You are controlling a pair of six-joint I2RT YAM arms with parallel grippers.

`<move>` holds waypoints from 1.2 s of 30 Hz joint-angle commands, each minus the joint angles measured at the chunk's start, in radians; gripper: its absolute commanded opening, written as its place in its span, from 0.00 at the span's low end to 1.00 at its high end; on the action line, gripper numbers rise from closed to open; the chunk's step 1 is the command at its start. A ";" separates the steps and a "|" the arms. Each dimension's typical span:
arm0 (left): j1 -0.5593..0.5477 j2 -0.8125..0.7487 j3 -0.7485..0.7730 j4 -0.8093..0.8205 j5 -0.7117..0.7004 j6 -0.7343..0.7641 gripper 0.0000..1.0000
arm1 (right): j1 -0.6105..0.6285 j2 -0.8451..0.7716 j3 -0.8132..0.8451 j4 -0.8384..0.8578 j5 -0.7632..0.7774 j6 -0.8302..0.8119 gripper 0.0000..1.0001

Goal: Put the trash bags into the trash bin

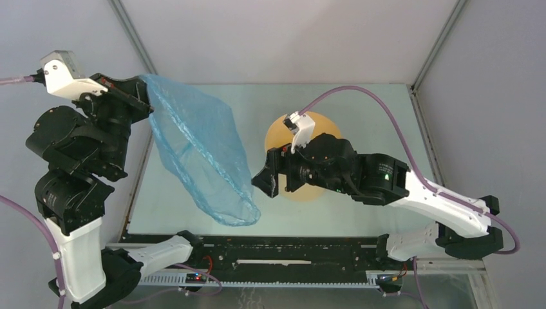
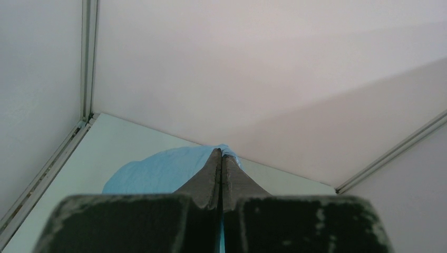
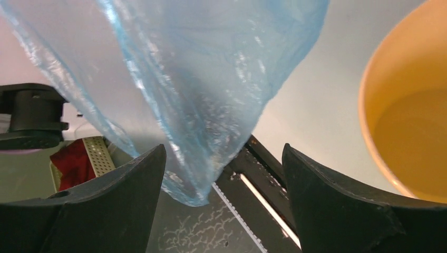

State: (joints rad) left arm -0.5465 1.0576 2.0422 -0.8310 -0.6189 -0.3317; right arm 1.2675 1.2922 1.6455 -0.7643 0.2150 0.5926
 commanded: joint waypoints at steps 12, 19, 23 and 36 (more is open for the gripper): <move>0.005 0.060 0.114 -0.011 -0.080 0.020 0.00 | 0.151 0.220 0.170 -0.126 0.235 -0.079 0.89; 0.005 0.051 0.117 -0.011 -0.120 0.015 0.00 | 0.152 0.271 0.212 -0.200 0.323 -0.101 0.71; 0.006 0.035 0.114 0.005 -0.136 0.008 0.00 | 0.150 0.272 0.307 -0.190 0.364 -0.187 0.15; 0.005 0.023 0.106 0.164 0.530 -0.236 0.00 | 0.031 0.099 0.564 -0.147 0.429 -0.377 0.00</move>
State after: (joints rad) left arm -0.5465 1.0588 2.1544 -0.7784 -0.3862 -0.4480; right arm 1.3270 1.5105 2.1788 -0.9295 0.5728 0.3031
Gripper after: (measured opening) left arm 0.005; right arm 0.006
